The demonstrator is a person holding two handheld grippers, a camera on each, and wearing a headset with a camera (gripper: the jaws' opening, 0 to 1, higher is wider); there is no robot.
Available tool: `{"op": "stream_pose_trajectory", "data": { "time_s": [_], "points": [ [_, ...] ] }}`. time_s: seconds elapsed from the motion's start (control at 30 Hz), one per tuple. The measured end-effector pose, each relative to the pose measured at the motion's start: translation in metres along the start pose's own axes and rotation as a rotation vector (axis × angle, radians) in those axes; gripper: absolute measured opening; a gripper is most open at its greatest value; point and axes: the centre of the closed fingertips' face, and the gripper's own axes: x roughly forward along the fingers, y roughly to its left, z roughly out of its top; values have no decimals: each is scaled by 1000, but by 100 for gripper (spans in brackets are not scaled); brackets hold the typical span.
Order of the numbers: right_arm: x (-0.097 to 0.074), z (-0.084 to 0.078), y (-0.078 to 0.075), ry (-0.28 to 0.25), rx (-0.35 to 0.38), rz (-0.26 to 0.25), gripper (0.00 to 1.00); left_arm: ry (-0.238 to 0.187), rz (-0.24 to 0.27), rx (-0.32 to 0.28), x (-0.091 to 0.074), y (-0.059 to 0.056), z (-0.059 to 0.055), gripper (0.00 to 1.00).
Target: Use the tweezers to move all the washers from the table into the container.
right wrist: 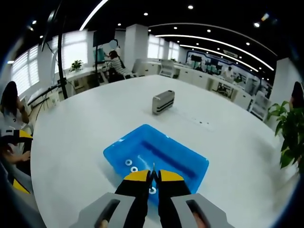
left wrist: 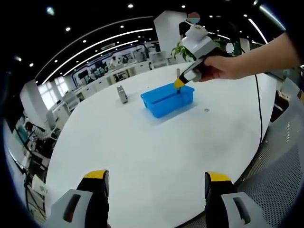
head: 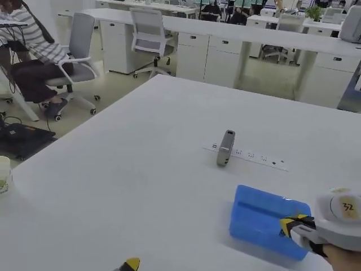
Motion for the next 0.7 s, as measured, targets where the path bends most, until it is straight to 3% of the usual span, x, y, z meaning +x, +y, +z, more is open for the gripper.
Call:
{"op": "stream_pose_trajectory", "data": {
  "time_s": [0.37,0.7],
  "points": [
    [-41,24,-7,-95,24,-38,2,-8,-12,12,0,-3,1,84],
    [-81,19,-2,-157,53,-53,2,-19,-3,20,-2,-2,3,84]
  ]
}}
